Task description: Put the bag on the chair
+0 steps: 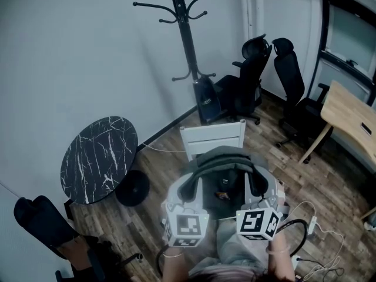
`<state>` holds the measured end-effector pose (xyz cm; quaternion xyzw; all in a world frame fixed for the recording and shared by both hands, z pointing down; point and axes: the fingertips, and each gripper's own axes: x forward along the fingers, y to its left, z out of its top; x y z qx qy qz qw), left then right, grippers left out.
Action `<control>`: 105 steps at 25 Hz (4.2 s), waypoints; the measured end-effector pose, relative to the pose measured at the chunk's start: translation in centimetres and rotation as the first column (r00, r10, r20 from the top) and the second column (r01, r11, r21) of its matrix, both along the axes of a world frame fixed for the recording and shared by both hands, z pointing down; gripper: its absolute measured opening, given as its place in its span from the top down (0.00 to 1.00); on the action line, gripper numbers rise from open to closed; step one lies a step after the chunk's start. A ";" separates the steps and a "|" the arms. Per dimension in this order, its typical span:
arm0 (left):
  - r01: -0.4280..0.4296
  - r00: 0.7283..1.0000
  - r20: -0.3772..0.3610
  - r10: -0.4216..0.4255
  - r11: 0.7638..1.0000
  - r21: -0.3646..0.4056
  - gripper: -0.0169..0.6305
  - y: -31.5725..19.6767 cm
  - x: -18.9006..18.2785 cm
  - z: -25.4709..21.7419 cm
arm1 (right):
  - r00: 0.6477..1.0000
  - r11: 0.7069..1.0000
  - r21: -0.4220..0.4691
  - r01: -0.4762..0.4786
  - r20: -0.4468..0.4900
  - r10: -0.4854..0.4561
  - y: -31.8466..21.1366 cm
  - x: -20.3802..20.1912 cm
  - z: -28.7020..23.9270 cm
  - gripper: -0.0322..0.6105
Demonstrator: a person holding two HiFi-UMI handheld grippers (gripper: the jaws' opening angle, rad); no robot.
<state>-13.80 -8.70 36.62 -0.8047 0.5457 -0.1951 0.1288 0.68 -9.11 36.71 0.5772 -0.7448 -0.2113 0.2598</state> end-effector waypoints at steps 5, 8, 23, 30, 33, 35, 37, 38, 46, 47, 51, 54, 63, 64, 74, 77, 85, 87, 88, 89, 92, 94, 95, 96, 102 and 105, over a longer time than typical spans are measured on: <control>-0.005 1.000 0.005 0.005 1.000 -0.010 0.90 -3.0 0.2 0.5 | 1.000 1.000 -0.015 -0.007 0.005 0.007 -2.9 0.2 0.5 0.86; -0.005 1.000 0.007 0.005 1.000 -0.021 0.90 -5.1 0.3 1.0 | 1.000 1.000 -0.024 -0.010 0.005 0.010 -4.7 0.2 0.9 0.86; 0.002 1.000 0.015 -0.001 0.998 -0.061 0.90 -13.9 0.5 2.4 | 1.000 0.998 -0.064 -0.027 -0.002 0.027 -13.0 0.7 2.3 0.86; 0.010 1.000 0.017 -0.009 0.995 -0.099 0.90 -17.4 0.9 4.0 | 1.000 0.995 -0.094 -0.022 0.001 0.022 -16.6 1.1 4.1 0.86; 0.020 1.000 0.012 -0.019 0.992 -0.126 0.90 -18.8 1.0 5.0 | 1.000 0.994 -0.104 -0.017 -0.007 0.016 -18.1 1.3 5.3 0.86; 0.025 1.000 0.012 -0.024 0.990 -0.141 0.90 -19.6 1.1 5.7 | 1.000 0.993 -0.115 -0.014 -0.008 0.013 -18.9 1.4 6.0 0.86; 0.031 1.000 0.009 -0.030 0.987 -0.156 0.90 -20.3 1.1 6.4 | 1.000 0.992 -0.124 -0.008 -0.012 0.007 -19.7 1.4 6.8 0.86; 0.033 0.999 0.008 -0.032 0.986 -0.164 0.90 -20.8 1.1 6.7 | 1.000 0.992 -0.130 -0.007 -0.015 0.005 -20.1 1.3 7.2 0.86; 0.054 0.999 0.008 -0.053 0.975 -0.217 0.90 -23.7 0.8 9.3 | 0.999 0.983 -0.183 0.024 -0.018 -0.028 -23.0 0.9 9.8 0.86; 0.056 0.998 0.009 -0.056 0.973 -0.224 0.90 -24.0 0.7 9.7 | 0.999 0.981 -0.191 0.028 -0.021 -0.033 -23.3 0.8 10.2 0.86; 0.059 0.998 0.015 -0.057 0.964 -0.258 0.90 -25.3 0.5 11.2 | 0.999 0.977 -0.208 0.042 -0.024 -0.048 -24.6 0.7 11.9 0.86; 0.059 0.998 0.021 -0.055 0.959 -0.278 0.90 -26.2 0.6 12.4 | 0.998 0.972 -0.230 0.055 -0.023 -0.062 -25.5 0.7 13.2 0.87; 0.076 0.997 0.026 -0.071 0.935 -0.346 0.91 -28.4 0.1 16.0 | 0.995 0.954 -0.288 0.078 -0.031 -0.090 -27.9 0.2 16.4 0.87; 0.080 0.997 0.024 -0.077 0.932 -0.352 0.91 -28.6 0.0 16.4 | 0.995 0.952 -0.295 0.081 -0.032 -0.095 -28.1 0.1 16.8 0.87; 0.115 0.993 0.030 -0.112 0.902 -0.417 0.91 -30.4 -1.0 19.6 | 0.993 0.929 -0.359 0.087 -0.046 -0.111 -29.7 -1.0 20.2 0.87; 0.125 0.992 0.035 -0.122 0.894 -0.431 0.91 -30.9 -1.2 20.4 | 0.992 0.923 -0.374 0.091 -0.052 -0.118 -30.2 -1.1 21.1 0.87; 0.131 0.991 0.035 -0.129 0.876 -0.465 0.91 -31.6 -1.7 22.4 | 0.989 0.908 -0.409 0.095 -0.067 -0.133 -30.9 -1.6 23.1 0.87; 0.130 0.991 0.033 -0.129 0.874 -0.468 0.91 -31.9 -1.7 22.6 | 0.989 0.905 -0.414 0.096 -0.065 -0.134 -31.2 -1.6 23.3 0.87; 0.130 0.991 0.033 -0.130 0.873 -0.470 0.91 -32.0 -1.7 22.7 | 0.989 0.904 -0.416 0.097 -0.063 -0.134 -31.3 -1.6 23.5 0.87; 0.130 0.991 0.032 -0.130 0.872 -0.473 0.91 -32.1 -1.7 22.9 | 0.989 0.903 -0.417 0.097 -0.061 -0.135 -31.4 -1.6 23.7 0.87; 0.128 0.991 0.024 -0.133 0.868 -0.480 0.91 -32.4 -1.7 23.3 | 0.990 0.904 -0.417 0.095 -0.056 -0.131 -31.7 -1.6 24.1 0.87; 0.129 0.990 0.017 -0.139 0.864 -0.487 0.91 -32.7 -1.7 23.4 | 0.990 0.903 -0.419 0.095 -0.055 -0.130 -32.1 -1.6 24.3 0.87; 0.131 0.990 0.013 -0.143 0.862 -0.491 0.91 -32.8 -1.7 23.6 | 0.990 0.902 -0.421 0.097 -0.054 -0.132 -32.2 -1.7 24.4 0.87; 0.132 0.989 0.010 -0.147 0.859 -0.495 0.91 -32.9 -1.7 23.7 | 0.989 0.900 -0.423 0.100 -0.052 -0.135 -32.3 -1.7 24.5 0.86; 0.137 0.987 -0.003 -0.161 0.850 -0.508 0.90 -33.5 -2.0 24.2 | 0.992 0.898 -0.425 0.111 -0.002 -0.124 -32.9 -2.1 24.7 0.83; 0.134 0.987 -0.008 -0.161 0.850 -0.510 0.90 -33.5 -2.1 24.4 | 0.992 0.895 -0.430 0.120 0.031 -0.119 -32.9 -2.4 24.8 0.78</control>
